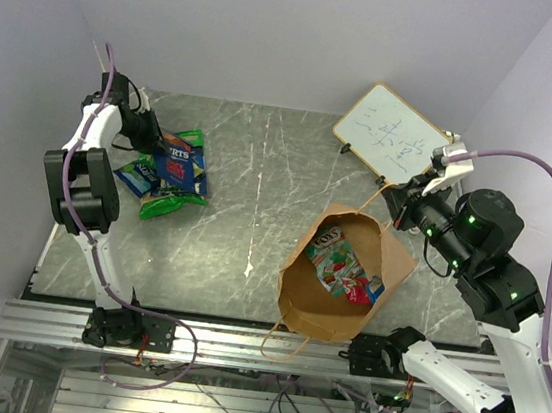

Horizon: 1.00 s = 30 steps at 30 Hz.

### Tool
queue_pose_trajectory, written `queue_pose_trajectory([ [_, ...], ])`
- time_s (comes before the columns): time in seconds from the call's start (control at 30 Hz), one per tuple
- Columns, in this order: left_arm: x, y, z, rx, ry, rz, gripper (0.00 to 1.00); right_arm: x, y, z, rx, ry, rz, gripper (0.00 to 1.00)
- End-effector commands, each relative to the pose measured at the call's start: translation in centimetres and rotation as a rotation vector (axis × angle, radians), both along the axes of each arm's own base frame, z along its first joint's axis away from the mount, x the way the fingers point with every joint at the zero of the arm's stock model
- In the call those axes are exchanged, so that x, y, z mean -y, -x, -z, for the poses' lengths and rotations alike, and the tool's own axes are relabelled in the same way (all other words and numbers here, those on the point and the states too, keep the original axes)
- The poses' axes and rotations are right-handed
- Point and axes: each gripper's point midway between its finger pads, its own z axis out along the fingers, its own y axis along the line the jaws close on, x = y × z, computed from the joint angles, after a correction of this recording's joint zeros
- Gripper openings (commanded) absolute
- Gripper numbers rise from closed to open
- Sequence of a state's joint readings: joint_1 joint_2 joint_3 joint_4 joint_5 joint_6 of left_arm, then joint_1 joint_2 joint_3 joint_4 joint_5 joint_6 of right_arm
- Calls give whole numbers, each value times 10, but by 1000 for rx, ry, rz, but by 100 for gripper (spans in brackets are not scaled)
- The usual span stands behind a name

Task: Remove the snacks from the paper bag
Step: Place the snack at the center of the board.

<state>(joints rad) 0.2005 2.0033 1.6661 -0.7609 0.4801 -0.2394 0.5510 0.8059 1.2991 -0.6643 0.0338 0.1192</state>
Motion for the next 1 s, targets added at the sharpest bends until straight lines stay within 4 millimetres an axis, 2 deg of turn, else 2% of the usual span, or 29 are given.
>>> queue_pose_trajectory([
  [0.0, -22, 6, -5, -20, -111, -52, 33, 0, 1, -14, 25, -19, -3, 0],
  [0.13, -39, 12, -22, -23, -205, -123, 59, -1, -1, -14, 32, -20, -1, 0],
  [0.23, -48, 21, -47, 6, -257, -183, 70, -6, -2, -14, 26, -17, -21, 0],
  [0.3, -45, 29, -62, 38, -253, -205, 80, -8, -2, -12, 19, -7, -34, 0],
  [0.4, -28, 47, -76, 79, -227, -206, 82, -10, -4, -9, 19, 3, -42, 0],
  [0.53, 14, 80, -80, 91, -160, -171, 82, -14, -6, -8, 16, -5, -51, 0],
  [0.73, 98, 138, -89, 130, -15, -67, 82, -20, -3, -2, -1, -25, -84, 0],
  [0.97, 195, 192, -108, 161, 187, 27, 79, -23, -6, -2, 15, -35, -87, 0],
])
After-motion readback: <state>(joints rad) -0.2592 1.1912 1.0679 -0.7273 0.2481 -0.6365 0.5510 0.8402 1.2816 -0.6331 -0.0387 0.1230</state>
